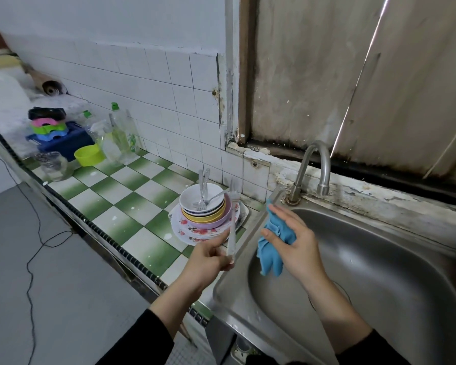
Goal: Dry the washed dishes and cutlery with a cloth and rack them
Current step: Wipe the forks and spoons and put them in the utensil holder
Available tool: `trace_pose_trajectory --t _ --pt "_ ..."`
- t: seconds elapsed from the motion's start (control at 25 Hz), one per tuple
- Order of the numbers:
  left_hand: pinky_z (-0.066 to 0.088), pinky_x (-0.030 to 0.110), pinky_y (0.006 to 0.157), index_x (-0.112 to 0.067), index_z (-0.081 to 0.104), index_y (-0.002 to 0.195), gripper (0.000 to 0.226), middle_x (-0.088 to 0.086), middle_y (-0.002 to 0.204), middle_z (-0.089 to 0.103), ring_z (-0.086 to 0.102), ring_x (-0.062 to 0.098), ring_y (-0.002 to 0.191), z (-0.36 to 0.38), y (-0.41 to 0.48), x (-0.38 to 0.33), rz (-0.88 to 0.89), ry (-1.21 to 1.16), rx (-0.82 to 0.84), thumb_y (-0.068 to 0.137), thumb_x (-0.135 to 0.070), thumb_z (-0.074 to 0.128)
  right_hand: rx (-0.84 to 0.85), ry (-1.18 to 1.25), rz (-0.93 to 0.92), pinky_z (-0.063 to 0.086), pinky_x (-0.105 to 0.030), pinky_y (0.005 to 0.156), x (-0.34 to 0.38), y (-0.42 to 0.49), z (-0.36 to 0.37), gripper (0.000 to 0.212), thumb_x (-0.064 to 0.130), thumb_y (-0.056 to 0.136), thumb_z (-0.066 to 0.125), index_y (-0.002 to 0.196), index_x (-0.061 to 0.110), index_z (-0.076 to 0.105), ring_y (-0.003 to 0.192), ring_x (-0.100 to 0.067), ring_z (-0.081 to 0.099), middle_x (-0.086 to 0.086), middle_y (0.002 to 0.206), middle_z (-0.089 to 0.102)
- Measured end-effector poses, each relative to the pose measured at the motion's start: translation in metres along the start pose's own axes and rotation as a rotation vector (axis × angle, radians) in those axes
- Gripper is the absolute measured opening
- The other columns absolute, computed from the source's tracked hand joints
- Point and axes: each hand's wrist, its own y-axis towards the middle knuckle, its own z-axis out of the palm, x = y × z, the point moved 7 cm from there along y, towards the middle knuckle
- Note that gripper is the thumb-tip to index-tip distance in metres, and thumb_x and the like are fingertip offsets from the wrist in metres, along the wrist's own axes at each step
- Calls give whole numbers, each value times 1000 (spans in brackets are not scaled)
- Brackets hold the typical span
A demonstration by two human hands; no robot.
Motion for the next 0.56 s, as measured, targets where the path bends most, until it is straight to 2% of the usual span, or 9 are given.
trace_pose_trajectory --t 0.08,0.16,0.2,0.28,0.4,0.48,0.56 --pt "53 17 67 -18 49 136 62 4 61 43 47 14 63 16 -6 -17 99 34 67 87 20 50 107 -17 -73 30 -9 108 10 -2 17 53 14 80 74 124 37 57 131 11 36 14 143 44" --pt "49 16 64 -13 59 128 55 4 61 44 48 15 64 26 -10 -29 178 71 104 85 21 49 132 -92 -161 25 -8 110 15 -4 31 47 20 84 71 126 34 56 137 6 29 12 149 36" --pt "47 17 63 -11 62 125 53 3 61 45 49 14 63 28 -12 -34 201 87 115 85 22 50 96 -114 -194 24 -8 110 16 -3 32 44 24 86 70 127 31 56 139 2 27 10 151 32" --pt "47 17 63 -19 57 127 61 -2 59 48 52 9 61 30 -16 -38 216 99 168 83 24 49 -46 -113 -234 24 -9 112 19 4 22 42 32 87 67 127 21 60 140 -2 25 4 152 29" --pt "47 17 65 -23 49 131 67 -1 61 51 53 6 60 38 -24 -44 246 88 264 83 24 50 -293 -108 -242 31 -23 114 27 17 -1 46 41 87 64 123 12 64 137 -3 31 1 147 33" --pt "47 16 64 -18 49 133 65 2 63 48 53 8 60 39 -25 -49 273 52 256 84 25 49 -294 -119 -280 34 -30 113 35 17 2 44 40 89 59 118 8 66 136 -13 35 -5 144 37" --pt "47 17 65 -14 51 133 62 -2 61 48 53 7 60 34 -23 -52 295 44 233 84 24 50 -206 -160 -353 34 -26 112 41 7 13 41 37 89 60 115 6 68 135 -19 37 -11 142 38"
